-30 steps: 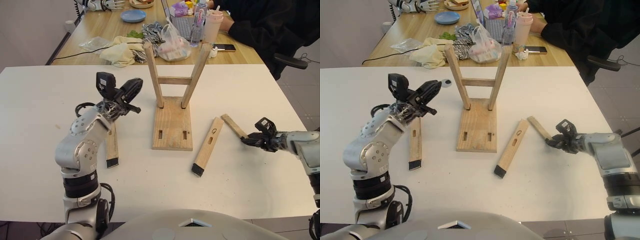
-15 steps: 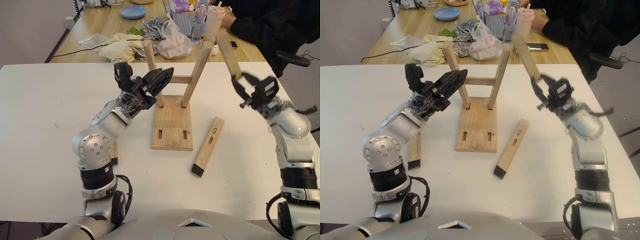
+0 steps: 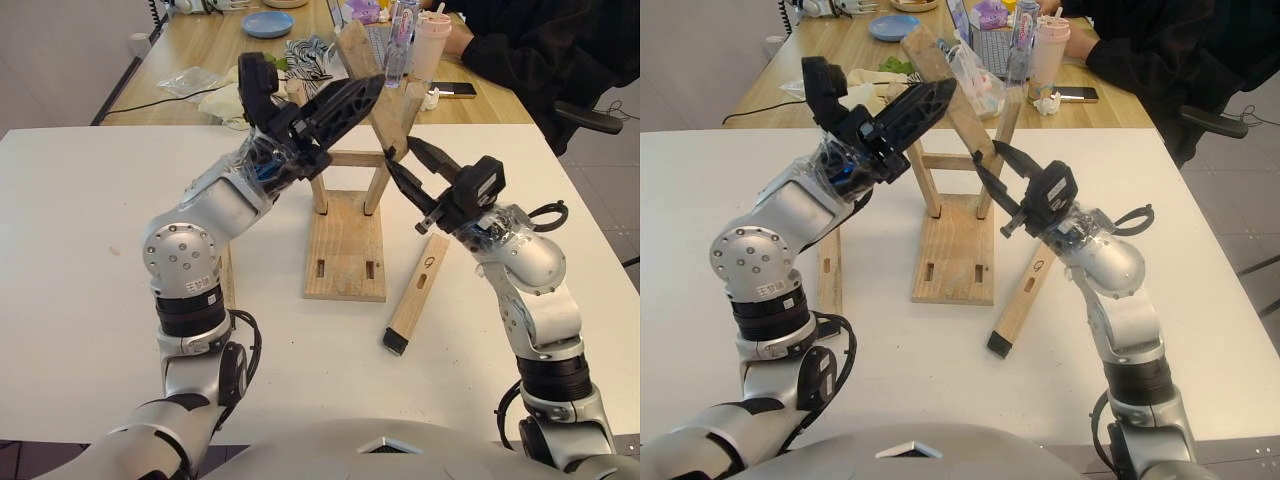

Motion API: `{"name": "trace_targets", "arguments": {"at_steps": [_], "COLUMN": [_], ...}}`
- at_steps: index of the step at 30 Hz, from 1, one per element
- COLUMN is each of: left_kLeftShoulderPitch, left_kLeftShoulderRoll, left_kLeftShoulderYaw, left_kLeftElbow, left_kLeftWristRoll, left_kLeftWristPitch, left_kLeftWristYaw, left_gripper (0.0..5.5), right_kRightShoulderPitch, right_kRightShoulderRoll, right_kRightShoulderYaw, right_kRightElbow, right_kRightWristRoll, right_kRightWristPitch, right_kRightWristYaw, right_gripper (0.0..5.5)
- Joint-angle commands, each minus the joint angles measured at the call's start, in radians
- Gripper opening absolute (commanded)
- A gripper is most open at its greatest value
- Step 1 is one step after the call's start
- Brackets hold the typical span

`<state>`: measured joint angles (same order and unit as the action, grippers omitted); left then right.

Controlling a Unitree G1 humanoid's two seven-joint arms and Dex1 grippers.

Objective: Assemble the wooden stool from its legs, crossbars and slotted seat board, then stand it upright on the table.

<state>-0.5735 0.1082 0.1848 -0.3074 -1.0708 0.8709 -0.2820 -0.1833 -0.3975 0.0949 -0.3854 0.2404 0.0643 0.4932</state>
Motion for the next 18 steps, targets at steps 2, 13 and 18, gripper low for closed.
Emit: {"name": "trace_targets", "arguments": {"at_steps": [2,13,18], "left_kLeftShoulderPitch": [-0.022,-0.046,-0.029], "left_kLeftShoulderRoll": [0.018,0.050,0.048], "left_kLeftShoulderYaw": [0.002,0.014,0.002], "left_kLeftElbow": [0.028,0.087,0.083], "left_kLeftWristRoll": [-0.011,0.015,0.062], "left_kLeftWristPitch": [0.001,-0.016,-0.053], "left_kLeftWristYaw": [0.014,0.028,0.024], "left_gripper": [1.49,0.36,0.36], "right_kRightShoulderPitch": [0.007,0.010,0.003], "right_kRightShoulderRoll": [0.043,0.066,0.028], "right_kRightShoulderYaw": [0.020,0.034,0.036], "right_kRightElbow": [0.005,0.048,0.086], "right_kRightWristRoll": [-0.010,-0.049,-0.049], "right_kRightWristPitch": [0.015,-0.028,-0.019], "right_kRightWristYaw": [-0.019,-0.015,0.047], "right_gripper": [1.31,1.30,1.78]}}
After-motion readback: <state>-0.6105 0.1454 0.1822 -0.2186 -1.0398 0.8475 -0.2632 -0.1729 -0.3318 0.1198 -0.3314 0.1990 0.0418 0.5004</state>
